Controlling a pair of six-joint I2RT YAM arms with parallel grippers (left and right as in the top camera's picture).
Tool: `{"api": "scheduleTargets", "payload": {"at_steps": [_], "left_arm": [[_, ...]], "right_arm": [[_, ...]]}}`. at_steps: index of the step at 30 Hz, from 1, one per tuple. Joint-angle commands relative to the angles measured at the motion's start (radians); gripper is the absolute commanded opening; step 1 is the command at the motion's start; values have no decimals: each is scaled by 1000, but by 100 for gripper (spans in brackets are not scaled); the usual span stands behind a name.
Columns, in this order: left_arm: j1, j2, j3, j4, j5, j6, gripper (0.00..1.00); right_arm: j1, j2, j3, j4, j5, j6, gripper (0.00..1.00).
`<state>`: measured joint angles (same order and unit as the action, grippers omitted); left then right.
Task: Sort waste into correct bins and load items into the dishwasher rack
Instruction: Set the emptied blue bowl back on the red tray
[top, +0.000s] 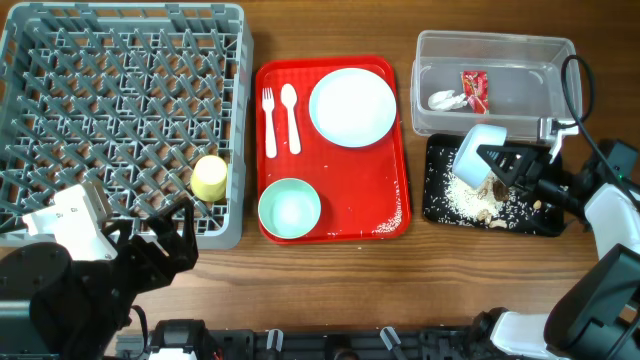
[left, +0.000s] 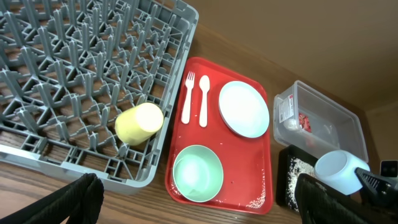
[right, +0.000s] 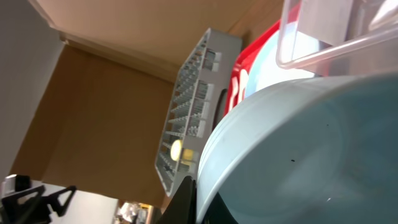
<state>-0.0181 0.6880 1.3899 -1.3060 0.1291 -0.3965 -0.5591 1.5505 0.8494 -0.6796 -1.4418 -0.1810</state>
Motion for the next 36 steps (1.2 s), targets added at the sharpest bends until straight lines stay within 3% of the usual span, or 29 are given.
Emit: {"api": "scheduleTargets", "payload": {"at_steps": [1, 2, 3, 7, 9, 11, 14, 17, 18, 22, 24, 27, 31, 32, 33, 36], "left_arm": [[-2, -2, 8, 2, 8, 23, 100], [-2, -2, 8, 2, 8, 23, 100], [-2, -2, 8, 2, 8, 23, 100], [-2, -2, 8, 2, 8, 23, 100], [-2, -2, 8, 2, 8, 23, 100], [-2, -2, 8, 2, 8, 23, 100], [-2, -2, 8, 2, 8, 23, 100], [-2, -2, 8, 2, 8, 23, 100], [-2, -2, 8, 2, 8, 23, 100], [-2, -2, 8, 2, 8, 23, 100], [-2, -2, 8, 2, 8, 23, 100], [-2, -2, 8, 2, 8, 23, 100], [-2, -2, 8, 2, 8, 23, 100], [-2, -2, 8, 2, 8, 23, 100], [-2, -2, 8, 2, 8, 23, 100], [-2, -2, 8, 2, 8, 23, 100]], "right_arm": [[0, 1, -6, 41, -89, -8, 4], [0, 1, -6, 79, -47, 82, 4], [1, 1, -6, 119, -181, 47, 4], [55, -33, -5, 132, -77, 186, 5], [153, -132, -4, 105, 168, 265, 5], [402, -330, -4, 87, 573, 375, 5], [755, -493, -2, 88, 1076, 512, 4], [1098, -447, -3, 87, 1500, 607, 4], [1146, -406, -3, 97, 1553, 611, 4], [1236, -154, 20, 159, 1572, 602, 4], [1234, -158, 67, 164, 1470, 599, 4], [1227, -210, 157, 175, 1467, 546, 4], [1233, -29, 156, 123, 1455, 511, 4], [1239, 10, 156, 129, 1435, 512, 8], [1249, 45, 157, 135, 1423, 524, 28], [1252, -39, 190, 103, 1423, 529, 64]]}}
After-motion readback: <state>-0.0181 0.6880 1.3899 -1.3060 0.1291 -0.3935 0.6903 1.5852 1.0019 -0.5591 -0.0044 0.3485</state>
